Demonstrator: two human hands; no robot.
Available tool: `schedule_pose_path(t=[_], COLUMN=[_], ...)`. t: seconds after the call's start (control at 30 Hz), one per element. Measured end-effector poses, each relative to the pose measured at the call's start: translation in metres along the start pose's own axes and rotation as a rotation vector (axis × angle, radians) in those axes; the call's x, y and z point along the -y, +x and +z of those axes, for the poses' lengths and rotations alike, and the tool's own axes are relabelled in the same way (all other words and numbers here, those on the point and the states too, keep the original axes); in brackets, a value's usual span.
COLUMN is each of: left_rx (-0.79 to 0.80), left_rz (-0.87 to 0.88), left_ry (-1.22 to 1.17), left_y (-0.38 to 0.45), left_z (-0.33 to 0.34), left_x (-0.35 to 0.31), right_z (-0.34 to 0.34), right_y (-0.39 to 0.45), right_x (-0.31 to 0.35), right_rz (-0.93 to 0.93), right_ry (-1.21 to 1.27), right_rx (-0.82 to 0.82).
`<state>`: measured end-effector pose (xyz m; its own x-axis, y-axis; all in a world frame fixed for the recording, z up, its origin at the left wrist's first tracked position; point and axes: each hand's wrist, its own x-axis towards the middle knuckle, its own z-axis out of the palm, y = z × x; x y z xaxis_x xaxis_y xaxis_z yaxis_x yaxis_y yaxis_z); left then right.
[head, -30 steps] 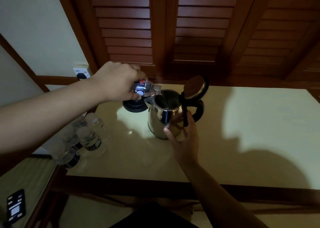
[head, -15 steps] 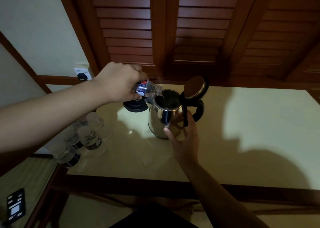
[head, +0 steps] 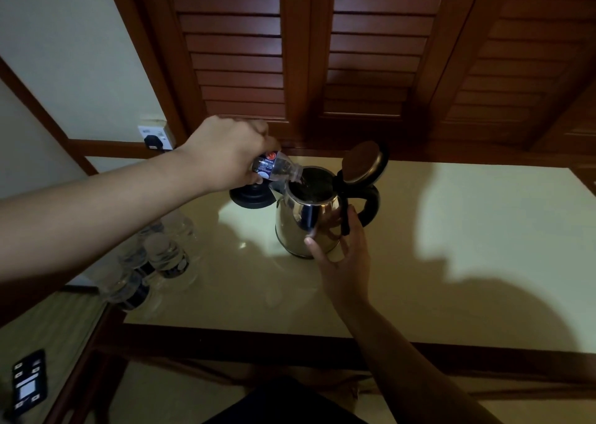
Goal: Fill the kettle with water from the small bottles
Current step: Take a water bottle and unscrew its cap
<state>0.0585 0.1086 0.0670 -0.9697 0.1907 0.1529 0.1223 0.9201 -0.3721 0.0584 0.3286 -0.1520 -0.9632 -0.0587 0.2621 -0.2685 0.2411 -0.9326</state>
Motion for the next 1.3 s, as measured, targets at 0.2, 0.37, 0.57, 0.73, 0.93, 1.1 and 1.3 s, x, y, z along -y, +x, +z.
schedule_pose_path(t=[0.2, 0.37, 0.57, 0.73, 0.93, 1.1, 1.3], left_rx=[0.010, -0.013, -0.113, -0.144, -0.113, -0.038, -0.221], left_rz=[0.035, 0.068, 0.109, 0.172, 0.171, 0.122, 0.189], left_ry=[0.044, 0.065, 0.098, 0.144, 0.127, 0.234, 0.325], left_y=[0.004, 0.006, 0.007, 0.006, 0.008, 0.007, 0.008], left_z=[0.002, 0.002, 0.005, 0.006, -0.002, 0.006, 0.016], left_x=[-0.002, -0.004, -0.007, -0.008, -0.006, -0.011, -0.011], right_z=[-0.001, 0.000, -0.001, -0.002, -0.001, -0.002, -0.002], right_y=[-0.001, -0.001, -0.001, -0.001, -0.002, -0.003, -0.003], right_x=[0.002, 0.000, 0.004, 0.005, 0.005, 0.006, 0.007], right_rz=[0.000, -0.006, -0.017, -0.007, 0.002, 0.008, 0.010], right_ry=[0.001, 0.002, 0.018, 0.017, 0.011, -0.007, 0.016], right_rx=[-0.010, -0.002, -0.002, 0.006, 0.005, 0.006, 0.003])
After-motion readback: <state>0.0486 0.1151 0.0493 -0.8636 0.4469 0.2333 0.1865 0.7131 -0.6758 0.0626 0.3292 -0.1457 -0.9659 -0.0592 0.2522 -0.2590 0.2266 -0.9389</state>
